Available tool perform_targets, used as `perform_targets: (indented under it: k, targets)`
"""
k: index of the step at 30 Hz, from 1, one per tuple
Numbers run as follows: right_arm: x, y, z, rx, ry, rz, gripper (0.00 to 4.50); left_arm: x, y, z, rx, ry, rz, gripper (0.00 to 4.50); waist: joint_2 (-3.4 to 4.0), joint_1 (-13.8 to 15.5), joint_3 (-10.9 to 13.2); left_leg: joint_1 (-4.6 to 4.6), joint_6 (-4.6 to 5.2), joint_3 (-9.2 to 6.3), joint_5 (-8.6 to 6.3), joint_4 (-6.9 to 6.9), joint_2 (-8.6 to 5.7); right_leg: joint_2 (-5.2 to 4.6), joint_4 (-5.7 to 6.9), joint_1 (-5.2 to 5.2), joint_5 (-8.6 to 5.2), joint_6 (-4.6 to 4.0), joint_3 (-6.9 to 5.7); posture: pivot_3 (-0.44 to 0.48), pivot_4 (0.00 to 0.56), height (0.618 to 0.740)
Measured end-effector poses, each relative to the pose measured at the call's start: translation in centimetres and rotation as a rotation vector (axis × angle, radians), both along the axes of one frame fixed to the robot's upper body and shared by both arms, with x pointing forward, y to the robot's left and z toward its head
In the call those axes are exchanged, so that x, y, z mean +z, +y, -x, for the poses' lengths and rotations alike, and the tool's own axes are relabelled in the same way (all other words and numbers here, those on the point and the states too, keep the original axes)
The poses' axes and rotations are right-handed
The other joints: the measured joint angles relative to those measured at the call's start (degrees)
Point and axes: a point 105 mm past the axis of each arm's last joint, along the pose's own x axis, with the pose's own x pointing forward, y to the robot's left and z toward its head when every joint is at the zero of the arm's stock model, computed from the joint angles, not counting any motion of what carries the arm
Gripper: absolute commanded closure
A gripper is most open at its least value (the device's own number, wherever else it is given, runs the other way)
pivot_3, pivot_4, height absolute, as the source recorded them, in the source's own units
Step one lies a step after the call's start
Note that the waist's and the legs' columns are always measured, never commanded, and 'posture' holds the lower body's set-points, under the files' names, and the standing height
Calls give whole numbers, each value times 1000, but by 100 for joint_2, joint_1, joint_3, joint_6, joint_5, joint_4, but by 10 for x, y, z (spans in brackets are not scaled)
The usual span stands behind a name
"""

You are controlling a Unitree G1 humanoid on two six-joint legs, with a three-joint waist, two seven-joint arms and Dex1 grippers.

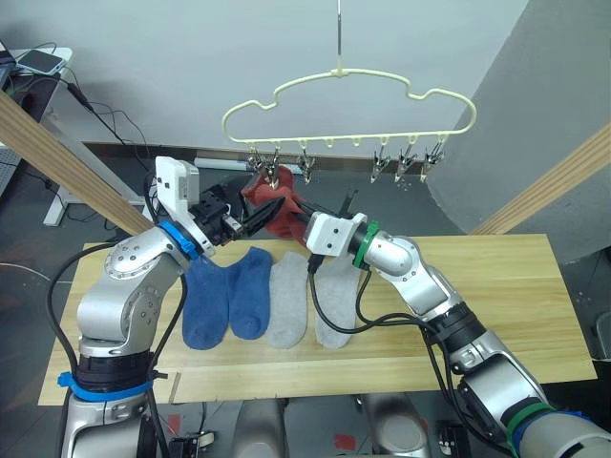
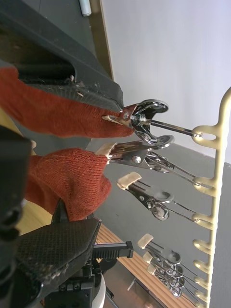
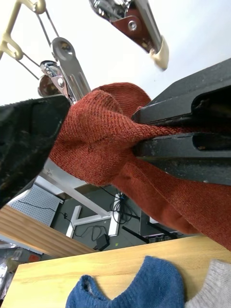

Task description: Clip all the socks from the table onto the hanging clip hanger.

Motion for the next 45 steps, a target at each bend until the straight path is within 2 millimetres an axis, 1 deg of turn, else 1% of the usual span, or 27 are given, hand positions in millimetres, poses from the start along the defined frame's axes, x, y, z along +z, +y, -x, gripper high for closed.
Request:
perform_targets:
  k: [7,8,9,10,12,13,14,23,29,32,33,36,37,41,45]
  targets:
    - [-2,1,-1,-9,38,-17,4500,-2,-3,0,-6,0,-2,497,0,-4,0,0,0,-1,0,0,0,0,1,0,0,0,0,-243,342,732]
    - [-3,1,-1,-8,52,-23,3973,-2,-4,0,-7,0,-3,458,0,-5,0,0,0,-1,0,0,0,0,1,0,0,0,0,-243,342,732]
    - [-5,2,-1,-2,67,-29,3754,-2,-3,0,-7,-2,-3,458,0,-4,0,0,0,-1,0,0,0,0,0,0,0,0,0,-243,342,732]
    - [-5,2,0,2,83,-39,3355,-1,-3,0,-6,-6,-3,458,0,-5,0,0,0,-1,0,0,0,0,1,0,0,0,0,-243,342,732]
    - [-5,2,0,-1,99,-54,2709,-1,-3,0,-6,-9,-3,458,0,-4,0,0,0,-1,0,0,1,0,1,0,0,0,0,-244,343,732]
    - [-6,1,0,-3,103,-52,2300,-1,-3,0,-6,-10,-3,458,0,-4,0,0,0,-1,0,0,1,0,1,0,0,0,0,-244,343,732]
    - [-6,1,0,-4,106,-51,2012,-1,-3,0,-6,-10,-3,458,0,-5,0,0,0,-1,0,0,0,0,1,0,0,0,1,-242,342,732]
    - [-4,0,9,2,140,-45,2012,-3,1,1,0,-4,-22,458,0,-1,0,0,0,-5,0,0,0,0,1,0,0,0,-1,-238,339,732]
    - [-4,-16,18,-11,178,-36,2012,-5,5,2,10,-9,-33,458,-1,6,0,0,0,-7,0,0,0,0,1,0,0,0,-2,-233,339,732]
    - [-6,-32,25,-25,212,-19,2012,-6,7,4,16,-23,-51,458,0,14,0,-1,0,-8,0,-1,1,-1,0,0,0,0,-2,-232,338,732]
    - [-5,-41,27,-41,231,-25,2012,-8,7,5,18,-22,-55,458,0,13,0,-1,0,-7,0,-1,0,-2,0,0,0,0,0,-232,338,732]
    - [4,-58,35,-48,254,-46,2012,-11,5,9,22,-40,-59,458,0,13,-1,-1,0,-8,0,-1,1,-2,0,0,0,0,-1,-231,339,732]
    - [9,-65,41,-47,267,-60,2012,-9,1,11,20,-67,-59,458,0,14,0,-1,0,-8,0,-2,1,-2,0,0,0,0,-1,-231,339,732]
    - [17,-82,57,-31,342,-106,2012,-8,-13,18,5,-136,-54,458,-2,17,-1,0,0,-9,0,-1,-5,-1,0,4,0,0,-2,-233,342,732]
    - [23,-97,68,-38,412,-152,2012,-7,-23,17,35,-199,-20,458,-1,18,-2,0,3,-9,1,2,-12,-1,2,5,0,0,0,-241,344,732]
